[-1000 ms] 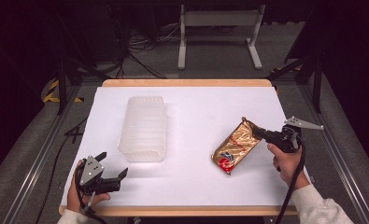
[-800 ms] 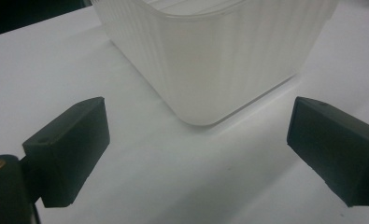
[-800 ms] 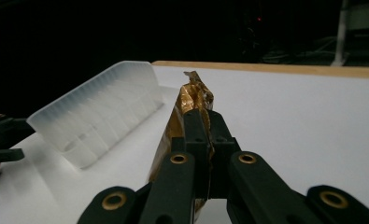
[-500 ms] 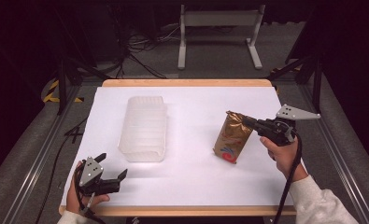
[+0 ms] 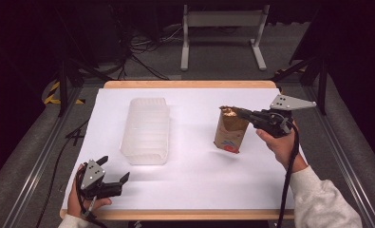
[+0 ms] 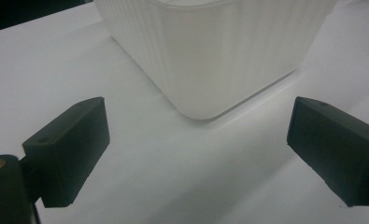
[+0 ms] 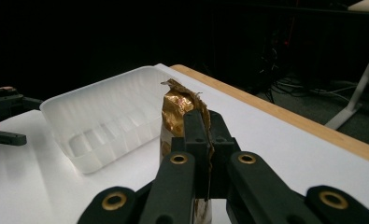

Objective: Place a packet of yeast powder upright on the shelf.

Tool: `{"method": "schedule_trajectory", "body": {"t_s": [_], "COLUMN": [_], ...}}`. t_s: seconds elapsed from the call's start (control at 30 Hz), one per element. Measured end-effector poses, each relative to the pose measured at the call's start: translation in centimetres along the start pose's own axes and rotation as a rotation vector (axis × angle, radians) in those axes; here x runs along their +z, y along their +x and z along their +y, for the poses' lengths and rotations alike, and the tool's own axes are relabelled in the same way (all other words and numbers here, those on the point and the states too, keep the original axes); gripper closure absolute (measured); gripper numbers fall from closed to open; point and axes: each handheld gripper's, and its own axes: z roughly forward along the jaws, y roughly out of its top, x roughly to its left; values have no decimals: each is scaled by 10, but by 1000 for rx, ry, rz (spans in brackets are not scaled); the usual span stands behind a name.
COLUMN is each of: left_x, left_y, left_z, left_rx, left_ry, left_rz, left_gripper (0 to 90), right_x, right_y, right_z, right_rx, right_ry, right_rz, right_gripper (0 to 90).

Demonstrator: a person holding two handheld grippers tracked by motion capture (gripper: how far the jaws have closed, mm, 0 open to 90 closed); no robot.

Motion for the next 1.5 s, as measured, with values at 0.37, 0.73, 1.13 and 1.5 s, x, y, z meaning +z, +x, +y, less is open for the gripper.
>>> {"method": "schedule_trajectory", "body": {"t_s": [0.37, 0.73, 1.13, 1.5], "left_x": [0, 1, 2, 2], "left_y": [1, 1, 1, 3], "left_z": [0, -1, -1, -2], "left_rx": [-2, -6, -7, -12], "left_ry": [0, 7, 9, 10], "left_rz": [-13, -10, -12, -14], "left_gripper": [66, 66, 66, 66], "right_x": [20, 48, 88, 136], "right_y": [11, 26, 44, 58], "right_z": [24, 45, 63, 78], "right_rx": [-75, -112, -126, -125], "right_ry": [-7, -34, -62, -65], "right_rz": [58, 109, 157, 202], "right_gripper": [894, 894, 894, 894]}}
